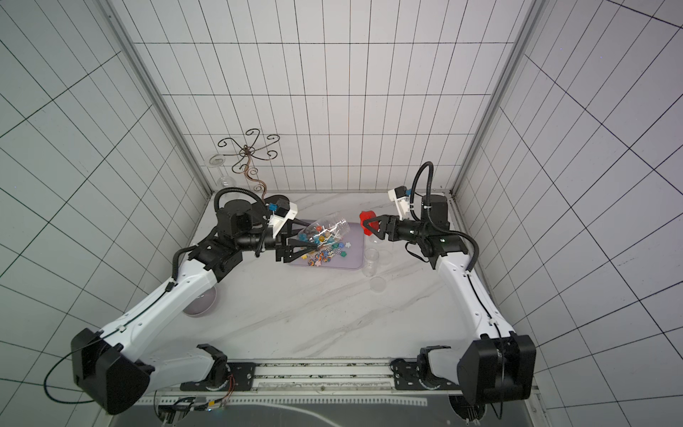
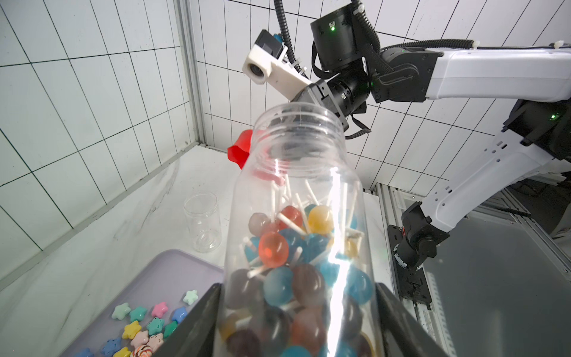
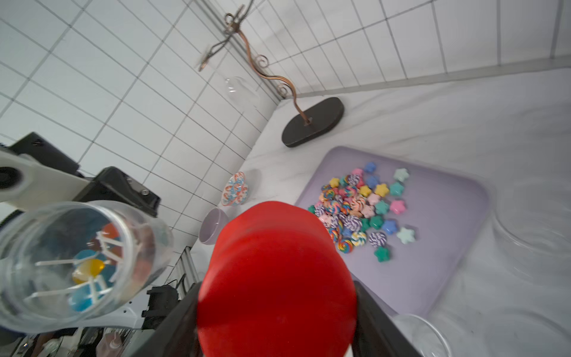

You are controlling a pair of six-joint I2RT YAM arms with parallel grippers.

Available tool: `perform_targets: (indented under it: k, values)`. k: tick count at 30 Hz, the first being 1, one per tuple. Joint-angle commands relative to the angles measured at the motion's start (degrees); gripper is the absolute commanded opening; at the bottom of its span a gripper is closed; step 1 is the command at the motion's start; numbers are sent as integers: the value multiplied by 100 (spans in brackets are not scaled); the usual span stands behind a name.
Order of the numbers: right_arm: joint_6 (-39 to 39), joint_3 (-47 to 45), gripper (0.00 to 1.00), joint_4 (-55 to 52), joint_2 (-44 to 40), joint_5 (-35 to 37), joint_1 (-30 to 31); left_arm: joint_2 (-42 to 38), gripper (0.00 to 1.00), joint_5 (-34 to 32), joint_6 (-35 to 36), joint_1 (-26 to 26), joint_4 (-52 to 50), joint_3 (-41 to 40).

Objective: Pour the candies out of the jar
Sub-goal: Place the lid at the center of the board.

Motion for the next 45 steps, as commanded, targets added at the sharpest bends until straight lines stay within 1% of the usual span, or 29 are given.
perform_targets:
  k: [1, 6, 10, 13, 15, 18, 20, 22, 24, 27, 32, 37, 42, 45]
  values:
    - [-474, 540, 63, -1058, -347, 1209, -62, -102, 55, -55, 88, 66, 175, -3]
    - [-774, 304, 63, -1746, -655, 1447, -17, -125, 55, -257, 117, 227, 188, -31]
    - [-947, 36, 62, -2143, -954, 1845, 340, -75, 55, -210, -18, 399, 381, -66]
    - [-808, -331, 61, -2181, -1161, 2276, 1038, -22, 55, -253, -25, 504, 393, -75]
    - [-563, -728, 61, -2031, -1269, 2527, 1576, 27, 55, -284, -35, 558, 385, -66]
    - [28, -1473, 61, -1446, -1473, 2516, 2138, 39, 55, -395, 14, 616, 329, -75]
    - [440, -1937, 61, -1027, -1611, 2690, 2550, 26, 55, -453, 52, 689, 264, -75]
    - [677, -2211, 60, -819, -1680, 3086, 2971, 3, 55, -482, 70, 767, 243, -105]
    - [791, -2338, 60, -798, -1658, 3638, 3371, -29, 55, -535, 71, 822, 269, -151]
    - [849, -2442, 60, -783, -1534, 4150, 3749, -20, 55, -614, 71, 855, 261, -163]
    - [889, -2736, 61, -453, -1309, 4437, 3948, -13, 55, -794, 27, 865, 185, -224]
    - [728, -2747, 62, -336, -762, 4928, 4134, -179, 55, -920, -67, 877, 179, -410]
    - [626, -2774, 62, -79, -377, 5003, 4181, -273, 55, -1063, -46, 876, 15, -429]
    - [558, -2785, 64, 119, -168, 5056, 4184, -285, 55, -1076, -69, 877, -55, -448]
